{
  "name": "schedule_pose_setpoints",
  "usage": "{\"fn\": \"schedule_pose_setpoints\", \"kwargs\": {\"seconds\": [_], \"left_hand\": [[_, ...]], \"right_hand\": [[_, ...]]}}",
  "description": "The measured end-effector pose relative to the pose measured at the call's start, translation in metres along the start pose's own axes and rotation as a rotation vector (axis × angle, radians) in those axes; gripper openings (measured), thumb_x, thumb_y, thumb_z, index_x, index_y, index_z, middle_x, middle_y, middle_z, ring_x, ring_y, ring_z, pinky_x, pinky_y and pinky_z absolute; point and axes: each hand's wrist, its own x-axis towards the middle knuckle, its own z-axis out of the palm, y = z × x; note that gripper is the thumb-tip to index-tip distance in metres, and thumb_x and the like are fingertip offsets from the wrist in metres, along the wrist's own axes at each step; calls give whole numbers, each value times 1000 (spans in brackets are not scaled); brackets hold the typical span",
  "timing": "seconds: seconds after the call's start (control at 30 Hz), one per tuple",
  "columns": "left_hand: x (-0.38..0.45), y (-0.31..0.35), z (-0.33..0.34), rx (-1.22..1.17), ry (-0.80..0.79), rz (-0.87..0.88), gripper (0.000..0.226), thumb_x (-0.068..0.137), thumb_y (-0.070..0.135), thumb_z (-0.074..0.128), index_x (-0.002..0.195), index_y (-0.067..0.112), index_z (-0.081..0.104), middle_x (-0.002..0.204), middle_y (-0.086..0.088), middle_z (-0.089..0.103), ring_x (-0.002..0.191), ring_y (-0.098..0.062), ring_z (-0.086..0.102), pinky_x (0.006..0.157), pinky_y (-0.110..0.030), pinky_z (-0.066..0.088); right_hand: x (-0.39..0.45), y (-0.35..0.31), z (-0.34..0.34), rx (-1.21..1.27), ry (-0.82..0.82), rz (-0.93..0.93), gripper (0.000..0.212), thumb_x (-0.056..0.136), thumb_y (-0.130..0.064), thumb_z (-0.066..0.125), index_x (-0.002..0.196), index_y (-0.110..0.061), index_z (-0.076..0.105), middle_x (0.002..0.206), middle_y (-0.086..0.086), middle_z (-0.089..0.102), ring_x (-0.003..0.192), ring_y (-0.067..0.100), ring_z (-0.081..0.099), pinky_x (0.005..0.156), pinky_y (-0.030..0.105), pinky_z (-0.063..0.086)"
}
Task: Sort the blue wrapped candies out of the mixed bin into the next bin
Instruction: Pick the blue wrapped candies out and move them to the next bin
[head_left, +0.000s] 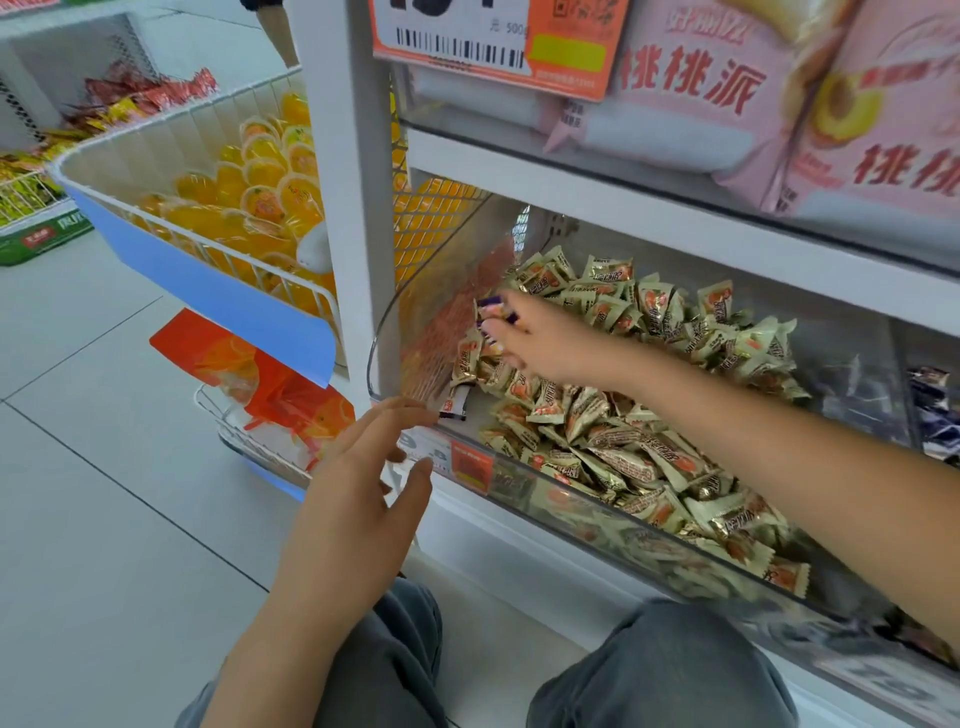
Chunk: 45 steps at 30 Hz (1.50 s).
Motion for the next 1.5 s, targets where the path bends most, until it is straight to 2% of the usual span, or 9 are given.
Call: {"fn": "schedule_pose_setpoints", "kwargs": {"seconds": [0.2, 0.33, 0.47, 0.6, 0.77, 0.9, 1.03, 1.23, 1.5], "left_hand": [[15, 21, -4, 196, 80, 71, 21, 89, 9, 57, 103, 18, 69, 101, 5, 65, 94, -17, 53, 78, -27, 42], [86, 27, 5, 469, -337, 47, 19, 87, 6, 51, 72, 11, 62, 65, -1, 56, 66, -23, 56, 60, -27, 42], [130, 11, 46, 751, -657, -106, 23, 85, 15, 64, 100, -3, 61, 86, -8, 63, 79, -24, 60, 67, -29, 47], [141, 5, 65, 660, -598, -199, 18, 87, 5, 59, 103, -2, 61, 98, -13, 68, 85, -25, 67, 72, -33, 56], [142, 2, 66, 529, -599, -315, 24, 87, 25, 63, 83, 1, 64, 69, -7, 67, 48, -14, 61, 46, -27, 53], [138, 13, 67, 564, -556, -313, 19, 86, 18, 60, 77, 2, 62, 79, -16, 69, 69, -28, 67, 63, -37, 59], [136, 17, 62, 577, -422, -309, 15, 84, 12, 60, 86, -3, 62, 68, -10, 63, 61, -24, 64, 52, -32, 53], [67, 96, 28, 357, 38, 3, 44, 85, 20, 65, 49, 13, 41, 46, -2, 43, 41, -16, 38, 41, -24, 28], [-35, 194, 91, -76, -204, 380, 10, 85, 18, 66, 91, 18, 74, 66, 12, 57, 58, 2, 47, 55, -9, 33]], "right_hand": [[-32, -6, -21, 854, 138, 271, 20, 100, -7, 40, 115, -4, 53, 93, 10, 51, 57, 12, 47, 39, 15, 31], [-65, -13, -26, 1110, 166, 334, 20, 99, -7, 41, 111, -5, 57, 84, 10, 51, 54, 9, 44, 39, 13, 29], [-109, -13, -26, 1211, 222, 309, 23, 99, -9, 42, 115, -5, 58, 85, 8, 51, 52, 8, 43, 39, 14, 27], [-155, -6, -29, 1181, 283, 268, 22, 98, -10, 44, 111, -6, 61, 81, 8, 51, 51, 9, 42, 41, 17, 25], [-193, 7, -23, 1137, 377, 276, 21, 99, -10, 42, 106, -6, 61, 71, 6, 54, 47, 10, 42, 38, 18, 25], [-216, 13, -16, 1208, 413, 277, 22, 98, -13, 44, 105, -8, 65, 70, 3, 59, 51, 11, 41, 39, 19, 25], [-240, 22, -16, 1263, 458, 273, 23, 98, -11, 44, 104, -7, 66, 75, 8, 55, 51, 13, 44, 38, 19, 28], [-254, 25, -18, 1374, 498, 269, 24, 96, -9, 44, 107, -4, 65, 80, 12, 61, 55, 17, 53, 41, 20, 35], [-263, 25, 2, 1585, 563, 189, 37, 95, -41, 41, 118, -17, 56, 101, 7, 64, 80, 20, 54, 60, 28, 37]]}}
